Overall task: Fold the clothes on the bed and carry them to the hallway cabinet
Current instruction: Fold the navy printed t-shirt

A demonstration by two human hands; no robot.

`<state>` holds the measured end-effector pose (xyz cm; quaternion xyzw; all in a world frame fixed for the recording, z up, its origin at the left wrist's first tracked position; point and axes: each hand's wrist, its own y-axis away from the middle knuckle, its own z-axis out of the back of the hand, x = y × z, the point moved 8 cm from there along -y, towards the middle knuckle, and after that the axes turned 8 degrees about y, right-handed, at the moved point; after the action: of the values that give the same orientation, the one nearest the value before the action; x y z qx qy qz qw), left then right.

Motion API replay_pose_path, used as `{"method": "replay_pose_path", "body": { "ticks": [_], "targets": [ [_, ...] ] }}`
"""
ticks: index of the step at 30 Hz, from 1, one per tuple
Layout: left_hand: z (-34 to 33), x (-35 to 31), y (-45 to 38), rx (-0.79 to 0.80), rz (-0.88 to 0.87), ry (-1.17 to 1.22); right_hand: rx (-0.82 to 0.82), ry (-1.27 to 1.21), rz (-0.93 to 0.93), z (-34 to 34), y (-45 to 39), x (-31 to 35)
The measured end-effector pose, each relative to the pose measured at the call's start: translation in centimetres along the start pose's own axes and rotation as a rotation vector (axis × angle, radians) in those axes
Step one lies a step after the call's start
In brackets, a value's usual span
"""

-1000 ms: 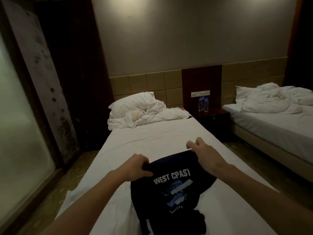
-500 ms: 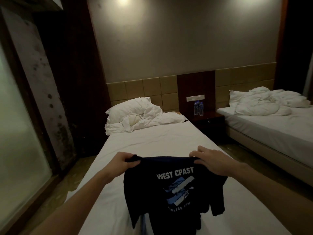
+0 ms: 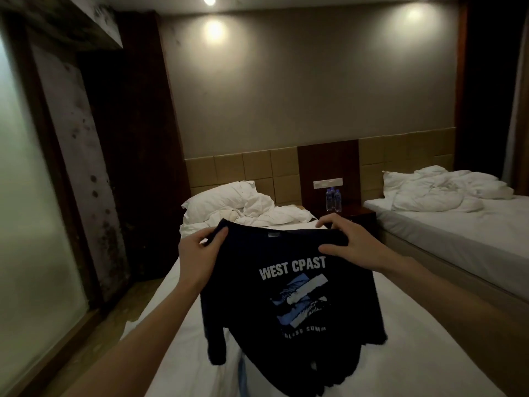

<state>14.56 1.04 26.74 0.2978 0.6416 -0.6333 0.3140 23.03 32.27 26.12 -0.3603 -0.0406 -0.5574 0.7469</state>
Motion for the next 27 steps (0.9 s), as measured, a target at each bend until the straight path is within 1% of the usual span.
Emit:
{"method": "replay_pose_path", "body": {
  "ticks": [1, 2, 5, 7, 9, 11, 14, 16, 19, 22, 25, 27],
  "targets": [
    [0.5, -0.9, 0.0, -0.025, -0.030, -0.009, -0.063, 0.044, 0.037, 0.8, -0.1, 0.6],
    [0.9, -2.0, 0.0, -0.043, -0.064, -0.008, -0.130, 0.034, 0.063, 1.8, -0.2, 1.2],
    [1.5, -4.9, -0.2, -0.065, -0.140, 0.007, -0.347, -0.048, 0.019, 5.2, -0.1, 2.4],
    [1.5, -6.5, -0.8, -0.054, -0.170, 0.012, -0.425, -0.080, 0.012, 7.0, -0.2, 3.2],
    [1.2, -7.9, -1.4, -0.044, -0.191, 0.029, -0.387, -0.109, 0.095, 7.5, -0.5, 4.5],
    [0.8, -9.2, -2.3, -0.060, -0.225, 0.032, -0.289, -0.095, 0.194, 7.3, -0.8, 5.4],
    [0.5, -8.9, -4.1, -0.082, -0.239, -0.013, -0.128, 0.068, 0.225, 5.9, -1.8, 4.7],
    [-0.2, -6.9, -5.5, -0.068, -0.202, -0.059, -0.083, 0.153, 0.201, 4.8, -3.0, 2.8],
    [-2.2, -2.4, -6.9, -0.026, -0.151, -0.124, -0.147, 0.135, 0.163, 3.0, -4.8, -0.9],
    [-4.9, 3.8, -8.0, 0.037, -0.096, -0.201, -0.192, 0.043, -0.040, 0.8, -6.8, -6.8],
    [-7.7, 11.6, -9.3, 0.139, -0.041, -0.363, -0.213, 0.104, -0.164, -2.5, -9.2, -13.6],
    [-9.5, 17.6, -10.1, 0.204, 0.011, -0.482, -0.193, 0.149, -0.231, -5.4, -10.7, -18.3]
  ]
}}
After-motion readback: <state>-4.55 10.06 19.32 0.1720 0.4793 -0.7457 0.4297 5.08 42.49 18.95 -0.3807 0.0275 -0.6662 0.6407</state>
